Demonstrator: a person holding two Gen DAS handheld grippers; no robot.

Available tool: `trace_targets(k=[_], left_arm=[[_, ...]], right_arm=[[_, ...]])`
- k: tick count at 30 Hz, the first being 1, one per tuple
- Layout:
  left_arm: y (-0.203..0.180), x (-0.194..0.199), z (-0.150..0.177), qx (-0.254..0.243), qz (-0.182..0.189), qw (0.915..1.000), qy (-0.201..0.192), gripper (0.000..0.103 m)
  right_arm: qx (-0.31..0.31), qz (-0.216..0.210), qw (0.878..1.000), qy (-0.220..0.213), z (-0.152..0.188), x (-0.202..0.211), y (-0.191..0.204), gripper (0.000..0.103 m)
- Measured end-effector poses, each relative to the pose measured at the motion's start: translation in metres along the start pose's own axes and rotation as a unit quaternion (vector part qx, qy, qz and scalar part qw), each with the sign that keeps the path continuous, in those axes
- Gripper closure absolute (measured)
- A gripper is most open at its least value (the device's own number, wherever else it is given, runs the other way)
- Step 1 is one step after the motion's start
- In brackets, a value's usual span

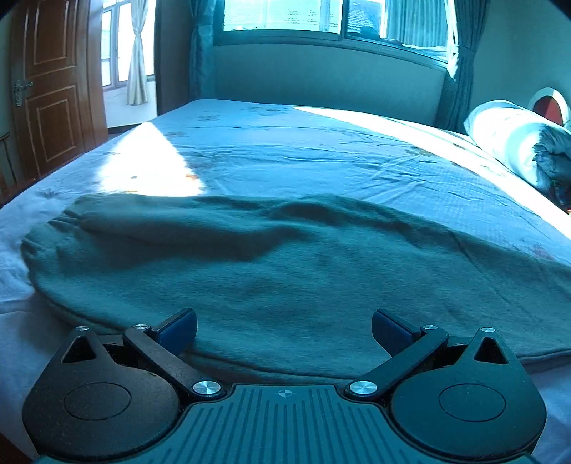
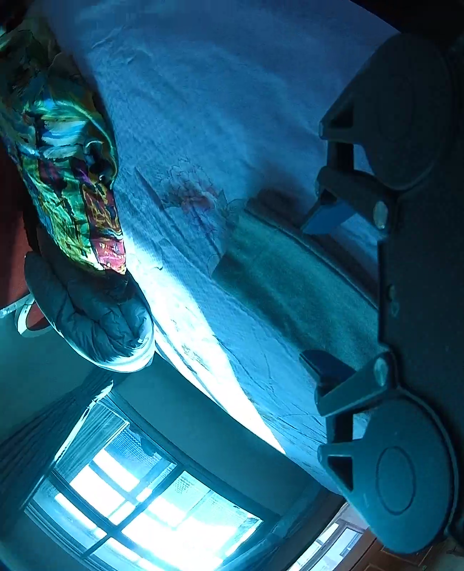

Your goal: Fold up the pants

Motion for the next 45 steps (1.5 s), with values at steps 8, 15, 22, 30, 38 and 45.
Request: trace_targets(k=[8,15,22,30,38,45], left_arm=[[-0.138,-0.01,0.01,-0.064,0.071,0.9953,0.017,0.0],[-0.204,-0.011,0.023,-0.089,0.094,0.9913,0.026,0.0],[-0.242,-0.021,0.038,-0.136,0.085,0.9861,0.044,0.0],[-0.245,-0.018,0.042,-0.134,0.096,0.9856,0.037,0.0],[-0.246,-0.018,0.044,-0.133,0.089,0.9864,0.039,0.0],[-0.248,-0.013,0.047,-0.132,0.082,0.9869,0.043,0.0]], right_arm=[[-0.054,-0.026,0.998,-0.002,-0.007,-0.016,-0.032,0.042],[-0.058,-0.035,0.998,0.009,-0.008,-0.027,-0.036,0.063],[-0.077,-0.05,0.996,0.004,-0.009,-0.026,-0.045,0.067],[-0.091,-0.055,0.994,-0.001,-0.01,-0.024,-0.052,0.067],[-0.061,-0.078,0.995,-0.012,-0.01,-0.023,-0.039,0.073],[-0.068,-0.051,0.996,0.009,-0.007,-0.033,-0.039,0.079]])
Point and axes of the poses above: each gripper's, at about its wrist camera, not at the fingertips, and x roughly against the way its jaws point, y to its left, z to its underside, the point moved 4 cm from there along -x, roughly the way its jaws point, and after that the axes turned 8 degrees about y, right-handed, at the moved point
